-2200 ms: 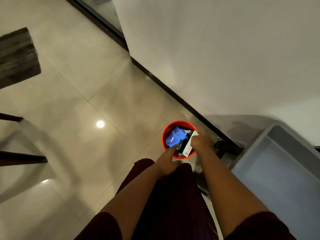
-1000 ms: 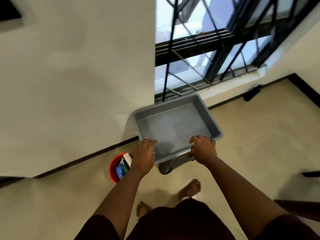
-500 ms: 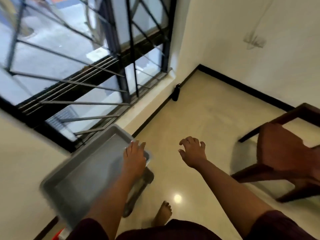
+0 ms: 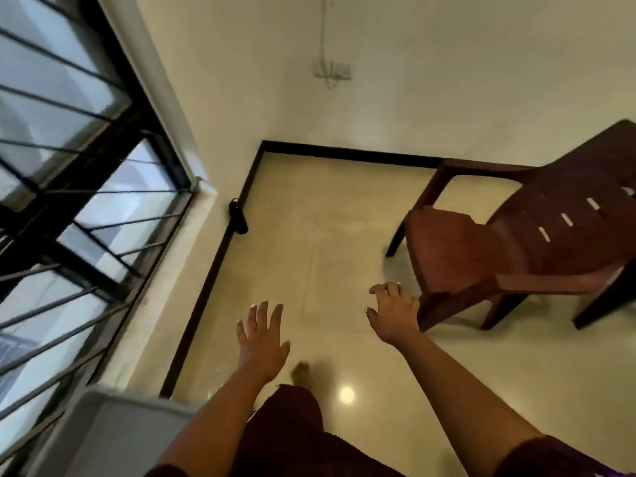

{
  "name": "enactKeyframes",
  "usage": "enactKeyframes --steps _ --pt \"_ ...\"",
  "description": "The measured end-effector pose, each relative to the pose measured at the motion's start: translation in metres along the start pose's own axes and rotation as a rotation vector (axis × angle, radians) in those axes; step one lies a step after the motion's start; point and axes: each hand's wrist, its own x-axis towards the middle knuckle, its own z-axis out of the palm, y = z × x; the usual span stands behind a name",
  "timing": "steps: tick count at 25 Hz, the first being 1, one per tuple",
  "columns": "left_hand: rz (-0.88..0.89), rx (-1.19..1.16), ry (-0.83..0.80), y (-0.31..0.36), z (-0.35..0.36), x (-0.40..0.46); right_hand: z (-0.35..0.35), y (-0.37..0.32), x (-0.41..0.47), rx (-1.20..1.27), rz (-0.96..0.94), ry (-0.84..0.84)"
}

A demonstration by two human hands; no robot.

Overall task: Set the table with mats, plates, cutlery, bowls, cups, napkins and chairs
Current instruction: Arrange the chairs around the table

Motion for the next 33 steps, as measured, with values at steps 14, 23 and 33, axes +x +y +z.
enactKeyframes --steps 14,23,33 --pt "0.424 -0.052 0.181 0.159 -0.117 0.376 -0.111 0.121 0.291 0.141 0.340 0.106" --pt "0.422 -0.279 0.182 0.217 -0.149 0.524 -0.138 0.162 0.442 0.259 0.443 0.109" --pt "0.582 -0.159 0.097 0.330 -0.226 0.772 -0.210 0.242 0.662 0.238 0.510 0.029"
